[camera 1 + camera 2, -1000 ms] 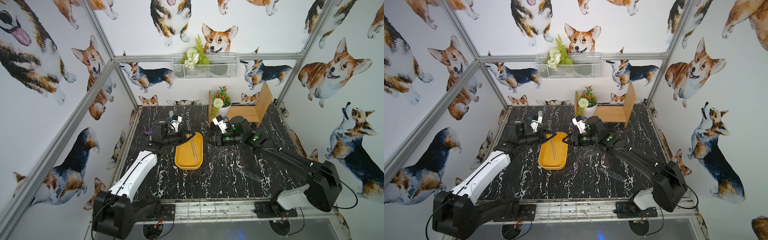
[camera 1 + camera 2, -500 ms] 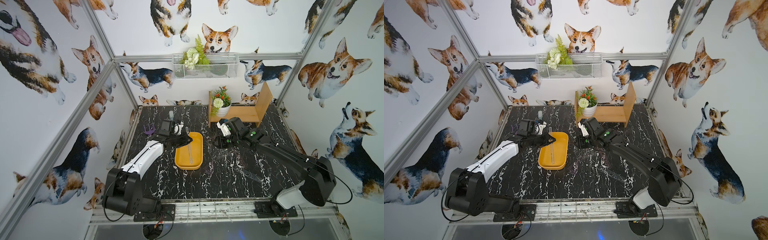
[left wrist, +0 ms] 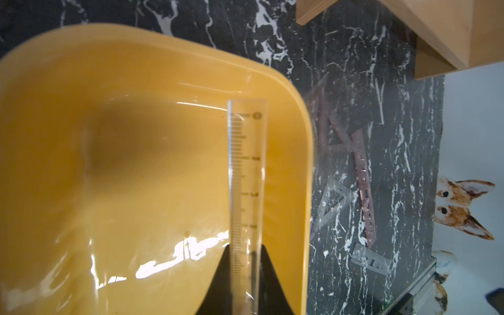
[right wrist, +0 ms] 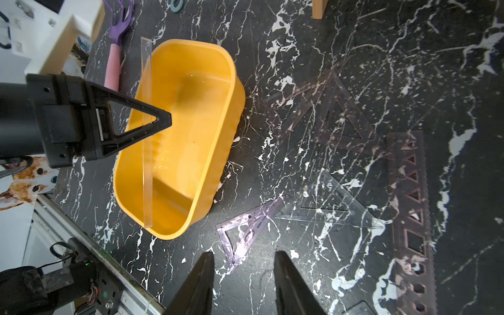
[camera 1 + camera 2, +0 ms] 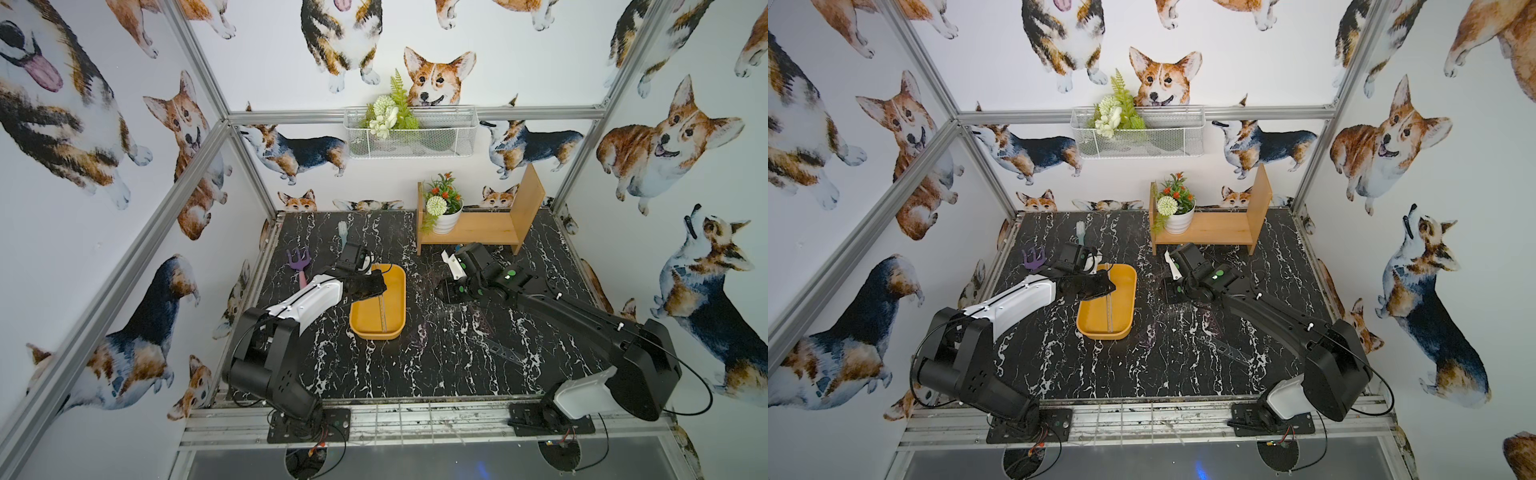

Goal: Put the scattered rulers into the storage box
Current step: Place the ruler in the storage box.

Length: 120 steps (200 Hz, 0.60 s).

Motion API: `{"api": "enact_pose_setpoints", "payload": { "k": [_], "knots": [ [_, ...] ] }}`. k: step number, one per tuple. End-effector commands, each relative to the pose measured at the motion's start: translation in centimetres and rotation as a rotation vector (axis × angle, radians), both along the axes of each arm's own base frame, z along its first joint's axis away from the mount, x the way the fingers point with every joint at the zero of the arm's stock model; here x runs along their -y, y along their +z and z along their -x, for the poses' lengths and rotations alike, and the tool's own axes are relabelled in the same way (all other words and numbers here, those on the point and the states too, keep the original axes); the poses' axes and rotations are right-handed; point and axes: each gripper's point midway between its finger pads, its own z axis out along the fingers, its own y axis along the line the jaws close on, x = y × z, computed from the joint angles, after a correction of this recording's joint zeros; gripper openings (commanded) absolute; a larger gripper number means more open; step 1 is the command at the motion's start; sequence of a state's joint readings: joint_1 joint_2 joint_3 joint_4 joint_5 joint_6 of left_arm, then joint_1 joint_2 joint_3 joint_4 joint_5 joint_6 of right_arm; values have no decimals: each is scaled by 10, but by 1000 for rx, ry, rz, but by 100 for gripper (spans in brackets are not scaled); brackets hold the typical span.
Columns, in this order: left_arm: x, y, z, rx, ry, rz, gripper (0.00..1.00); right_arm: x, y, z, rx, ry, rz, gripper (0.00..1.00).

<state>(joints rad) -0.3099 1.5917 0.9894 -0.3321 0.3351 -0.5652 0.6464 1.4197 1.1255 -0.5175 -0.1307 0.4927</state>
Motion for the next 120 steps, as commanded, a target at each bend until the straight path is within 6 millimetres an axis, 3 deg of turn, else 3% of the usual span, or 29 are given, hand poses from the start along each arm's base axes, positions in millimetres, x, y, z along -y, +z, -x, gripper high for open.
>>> {"api": "enact_pose_setpoints", "payload": {
  "k": [1,54,73,120],
  "knots": [
    [-4,-12,-3,-12,30,-30,0,8,-3,-1,7,-19,28,42],
    [-5,-18,-11,-7,51,-49,0,15,-8,0,6,-38,37,42],
    [-5,-30,-12,-36,53,-60,6,18,-9,0,8,-45,45,42],
    [-4,-31,-13,-38,49,-57,21,33,-14,-1,13,-71,91,43]
  ]
}}
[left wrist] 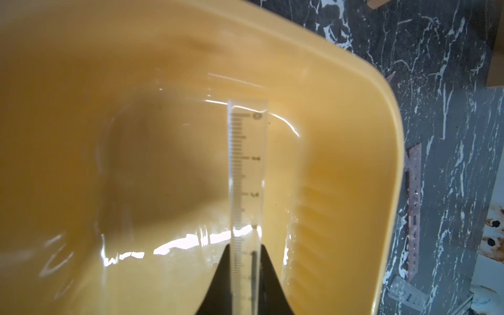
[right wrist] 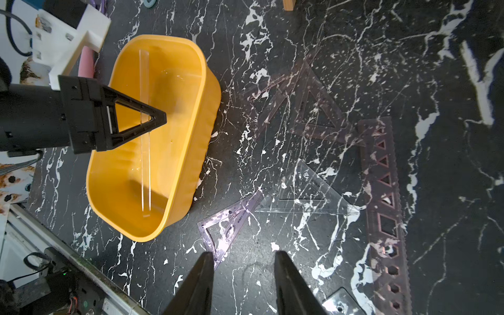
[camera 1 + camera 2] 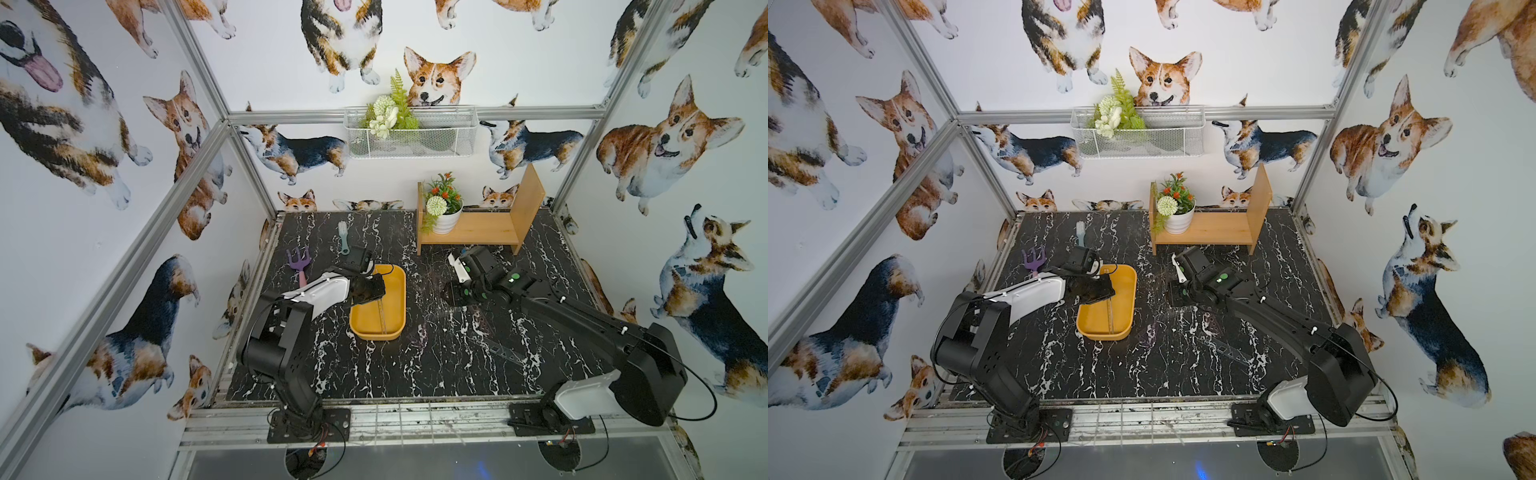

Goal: Put the scattered rulers into the storage box
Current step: Place the ruler in the storage box.

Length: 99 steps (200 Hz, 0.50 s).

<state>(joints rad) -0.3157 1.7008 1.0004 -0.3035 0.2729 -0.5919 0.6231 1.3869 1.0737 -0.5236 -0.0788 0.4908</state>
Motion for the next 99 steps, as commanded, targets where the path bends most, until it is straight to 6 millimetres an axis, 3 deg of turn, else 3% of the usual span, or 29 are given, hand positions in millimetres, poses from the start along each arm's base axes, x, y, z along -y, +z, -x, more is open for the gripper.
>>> {"api": "enact_pose_setpoints", "payload": {
  "k": [1,48,99],
  "knots": [
    [2,5,-5,23,2,6,21,12,-3,-1,9,-19,43,43],
    [1,17,-5,42,4,9,43,23,-12,-1,-2,-42,75,51],
    [-4,69,-1,146,10,17,44,36,-22,-1,-10,-74,127,50]
  ]
}}
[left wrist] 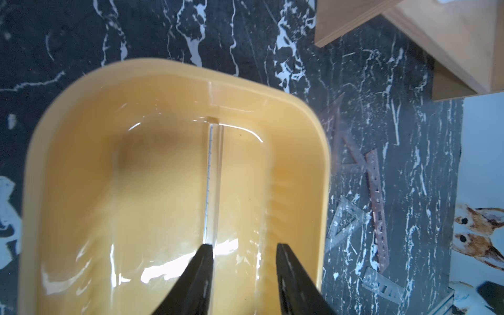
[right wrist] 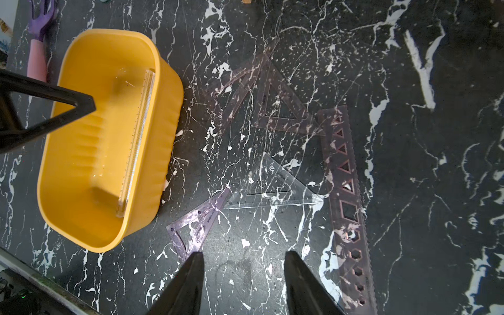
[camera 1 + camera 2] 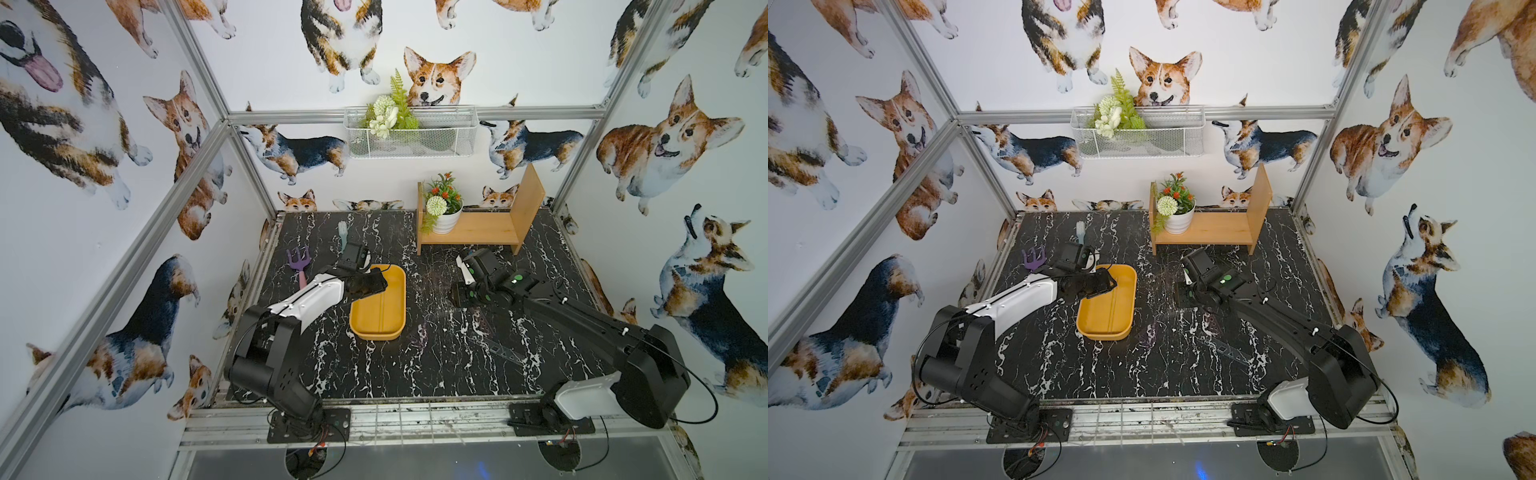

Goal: Put the scattered rulers into the storage box
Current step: Place the ruler in the storage box, then pick up the ruler from the center of the board.

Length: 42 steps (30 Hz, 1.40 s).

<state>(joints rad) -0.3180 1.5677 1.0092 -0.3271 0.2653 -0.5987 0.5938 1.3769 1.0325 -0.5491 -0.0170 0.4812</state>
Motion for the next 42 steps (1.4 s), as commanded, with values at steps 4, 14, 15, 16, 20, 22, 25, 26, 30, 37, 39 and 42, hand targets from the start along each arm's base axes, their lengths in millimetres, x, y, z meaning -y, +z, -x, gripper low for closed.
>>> {"api": "enact_pose_setpoints", "payload": {
  "k": [4,14,15,16,20,22,25,26,30,37,39,42],
  "knots": [
    [-4,44,3,82,-6,-7,44,16,-10,-1,-7,-30,65,43],
    [14,108,12,169,-93,94,45,35,-35,0,-74,-61,114,37],
    [18,113,13,174,-106,108,45,37,-39,1,-83,-63,125,38],
    [21,115,15,175,-115,117,45,39,-41,1,-89,-65,132,39],
    [35,121,23,181,-155,138,45,44,-51,4,-112,-67,160,41],
    [43,121,27,179,-173,140,45,46,-54,5,-120,-69,167,42],
    [56,118,35,176,-202,145,45,49,-60,6,-129,-71,178,45],
    [61,117,38,173,-212,151,44,50,-60,6,-130,-72,181,46],
    [79,110,49,159,-232,178,44,51,-68,7,-145,-68,192,56],
    [101,100,66,147,-239,215,43,54,-80,10,-173,-66,223,57],
    [108,96,72,144,-240,237,43,56,-84,11,-183,-66,239,57],
    [114,89,78,133,-241,253,42,58,-87,12,-192,-68,255,57]
  ]
}}
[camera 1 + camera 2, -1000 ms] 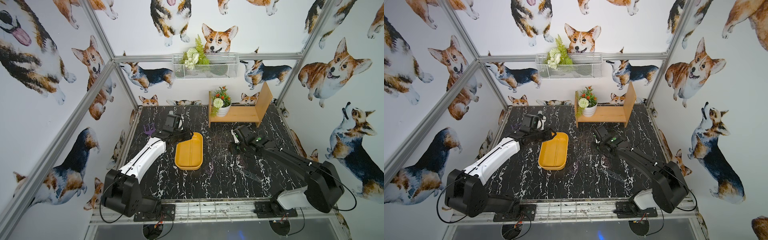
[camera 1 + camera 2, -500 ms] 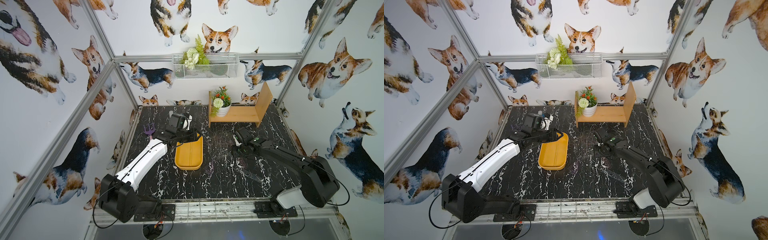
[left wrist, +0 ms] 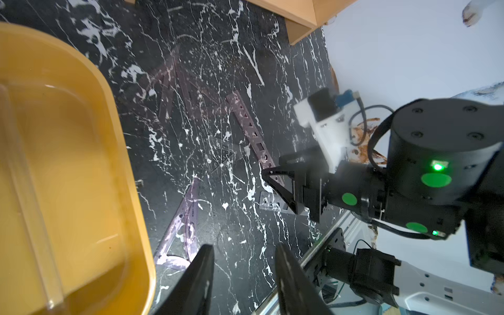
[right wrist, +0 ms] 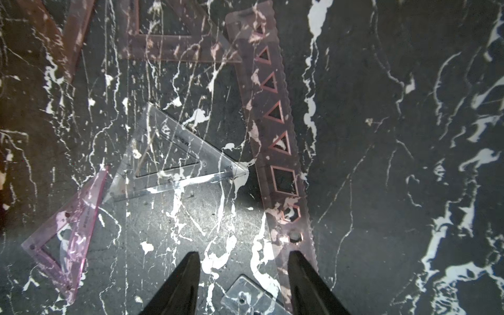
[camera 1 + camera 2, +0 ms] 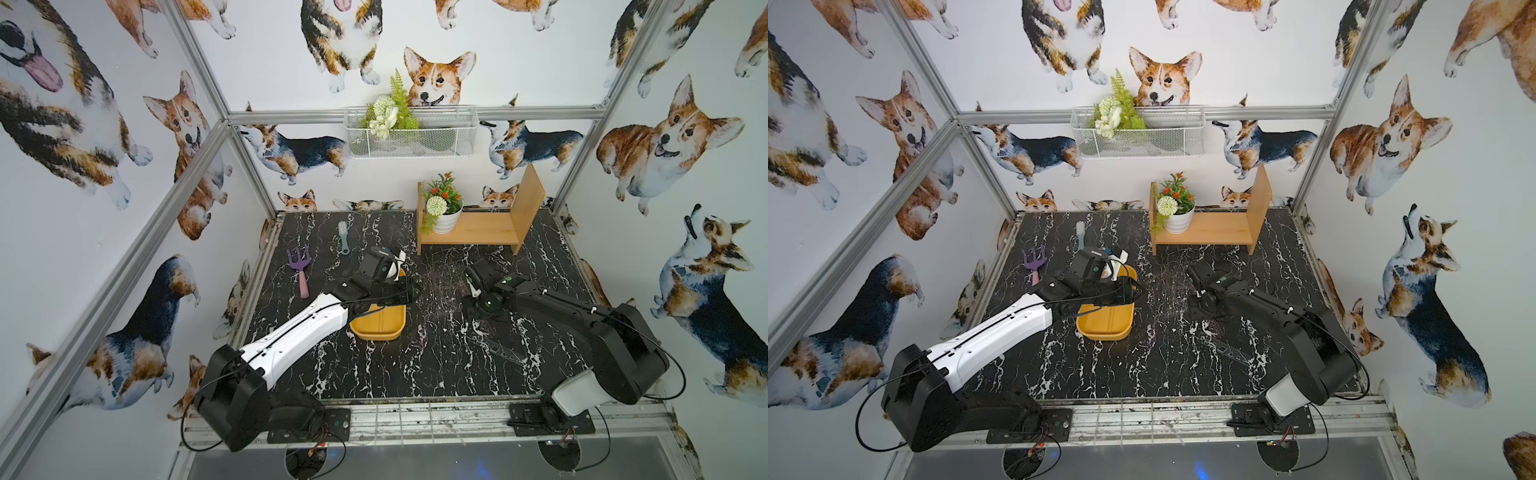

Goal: Put the scattered rulers into the storage box
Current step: Pick up the ruler from the center of the board.

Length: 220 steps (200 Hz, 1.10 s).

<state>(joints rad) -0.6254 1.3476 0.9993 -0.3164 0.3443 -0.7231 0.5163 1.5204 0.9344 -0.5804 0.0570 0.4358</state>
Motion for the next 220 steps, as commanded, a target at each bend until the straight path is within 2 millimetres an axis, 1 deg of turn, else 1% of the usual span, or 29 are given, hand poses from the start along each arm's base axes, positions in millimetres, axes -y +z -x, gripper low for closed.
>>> {"api": "enact_pose_setpoints", "payload": {
  "k": [1,27,41,49,80,102,147,220],
  "knots": [
    [10,5,-3,19,24,52,42,6,-4,2,-11,3,38,57],
    [17,1,3,12,11,48,42,9,-9,3,-19,6,55,54],
    [20,1,5,15,6,46,42,10,-13,4,-26,6,67,48],
    [21,0,6,14,4,47,42,11,-14,4,-28,6,73,46],
    [26,-1,8,12,-2,51,42,13,-17,3,-30,6,89,46],
    [29,-3,10,9,-8,51,42,16,-19,1,-33,1,96,49],
    [34,-4,12,7,-17,52,41,19,-22,0,-37,-6,94,50],
    [35,-6,14,2,-22,48,41,19,-29,-1,-52,-5,86,50]
  ]
}}
